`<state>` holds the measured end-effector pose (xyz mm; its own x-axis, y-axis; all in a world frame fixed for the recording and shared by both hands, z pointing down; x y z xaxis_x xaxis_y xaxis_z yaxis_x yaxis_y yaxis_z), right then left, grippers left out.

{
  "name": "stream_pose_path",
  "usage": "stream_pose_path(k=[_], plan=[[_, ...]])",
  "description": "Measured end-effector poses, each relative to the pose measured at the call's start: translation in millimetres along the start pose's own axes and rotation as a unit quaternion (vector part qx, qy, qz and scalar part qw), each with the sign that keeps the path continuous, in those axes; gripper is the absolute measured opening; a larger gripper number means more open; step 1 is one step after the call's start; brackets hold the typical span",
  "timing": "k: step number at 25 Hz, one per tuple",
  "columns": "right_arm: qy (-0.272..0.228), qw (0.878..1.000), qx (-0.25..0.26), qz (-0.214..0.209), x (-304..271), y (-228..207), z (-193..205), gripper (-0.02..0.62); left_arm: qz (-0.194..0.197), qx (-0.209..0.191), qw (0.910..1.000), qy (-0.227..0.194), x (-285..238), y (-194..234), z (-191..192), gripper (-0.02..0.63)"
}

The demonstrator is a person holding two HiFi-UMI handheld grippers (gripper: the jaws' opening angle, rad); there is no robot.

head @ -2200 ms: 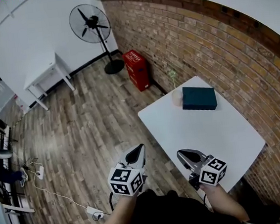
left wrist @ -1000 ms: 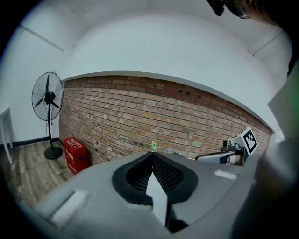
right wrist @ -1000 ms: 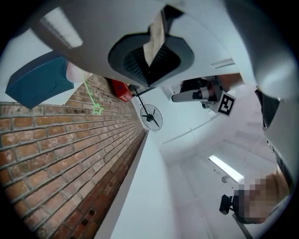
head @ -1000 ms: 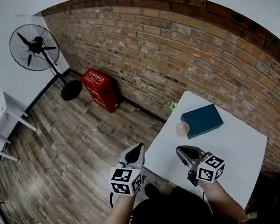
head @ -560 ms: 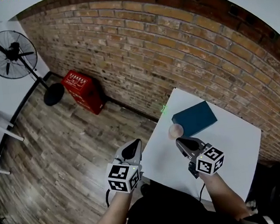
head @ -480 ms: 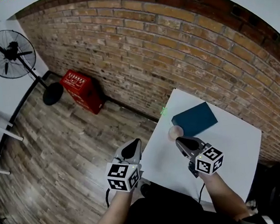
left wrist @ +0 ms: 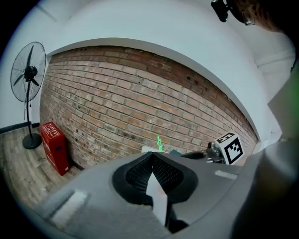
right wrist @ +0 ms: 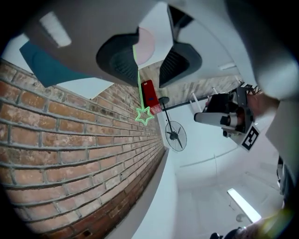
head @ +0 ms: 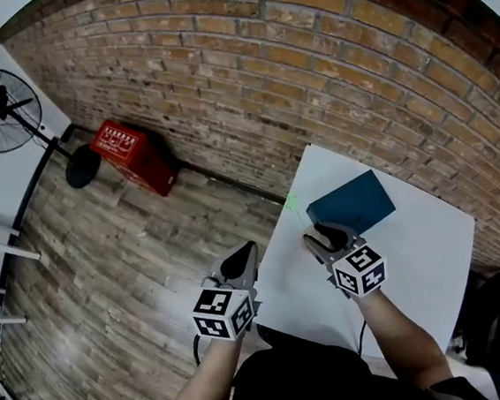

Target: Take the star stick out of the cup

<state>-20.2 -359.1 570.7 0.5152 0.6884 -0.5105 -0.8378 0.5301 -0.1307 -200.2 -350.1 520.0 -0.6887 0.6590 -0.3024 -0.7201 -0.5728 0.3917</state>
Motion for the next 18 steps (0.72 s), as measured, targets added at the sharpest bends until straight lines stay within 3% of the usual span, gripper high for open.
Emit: stream_pose_path(k=[18], plan=[[0.065,0.997,0.029,0.009,-47,-19,26,0.112,0.009,0.027,0.9994,0.019,-34,6,13,0.006]])
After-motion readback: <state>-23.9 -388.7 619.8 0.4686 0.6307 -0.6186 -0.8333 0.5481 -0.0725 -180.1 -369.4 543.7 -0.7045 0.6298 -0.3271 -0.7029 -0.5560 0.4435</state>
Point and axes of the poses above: the fingertips, and each gripper's own axes: x backward along the fingers, y to its left, z out of its underside, the point moved 4 cm from there along x, backward along the fingers, and after that the axes turned 5 degrees about z, right-handed, at the moved point
